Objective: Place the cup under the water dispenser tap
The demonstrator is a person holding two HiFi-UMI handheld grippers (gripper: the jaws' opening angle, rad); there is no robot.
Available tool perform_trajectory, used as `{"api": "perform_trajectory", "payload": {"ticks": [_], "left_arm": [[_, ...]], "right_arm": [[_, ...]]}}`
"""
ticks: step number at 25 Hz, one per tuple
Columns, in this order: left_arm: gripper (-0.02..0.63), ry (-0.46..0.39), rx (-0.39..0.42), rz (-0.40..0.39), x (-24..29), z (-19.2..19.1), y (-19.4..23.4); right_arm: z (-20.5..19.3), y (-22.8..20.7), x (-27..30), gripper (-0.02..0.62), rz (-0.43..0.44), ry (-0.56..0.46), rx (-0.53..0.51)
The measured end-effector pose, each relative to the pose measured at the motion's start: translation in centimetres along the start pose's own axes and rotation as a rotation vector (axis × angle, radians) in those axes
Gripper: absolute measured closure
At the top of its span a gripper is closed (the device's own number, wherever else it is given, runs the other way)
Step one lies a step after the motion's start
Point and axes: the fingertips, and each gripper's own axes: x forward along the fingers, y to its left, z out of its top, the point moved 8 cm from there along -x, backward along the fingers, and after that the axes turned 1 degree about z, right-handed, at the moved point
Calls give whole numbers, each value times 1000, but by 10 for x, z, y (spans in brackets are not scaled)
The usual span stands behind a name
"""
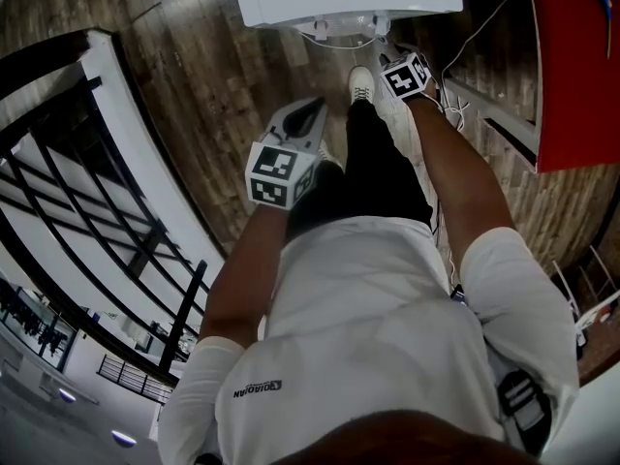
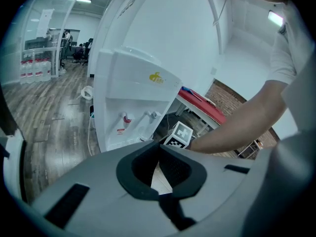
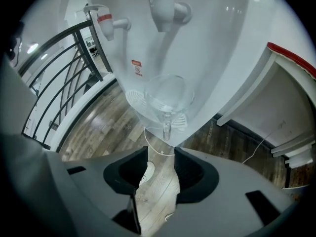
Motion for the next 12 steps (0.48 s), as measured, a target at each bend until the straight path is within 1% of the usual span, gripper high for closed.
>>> {"api": "perform_trajectory", "payload": {"ticks": [2, 4, 7, 12], "left_arm": [[611, -9, 6, -4, -3, -1, -2], [611, -13, 14, -2, -9, -6, -5], [611, -24, 29, -3, -24, -9, -8], [611, -47, 52, -27, -56, -6, -18]], "right_arm": [[-7, 3, -5, 449, 14, 2, 2], [-12, 11, -15, 449, 36, -16, 13], [-20, 26, -29, 451, 75, -24, 63], [-9, 44, -78, 451, 80, -105, 83]]}}
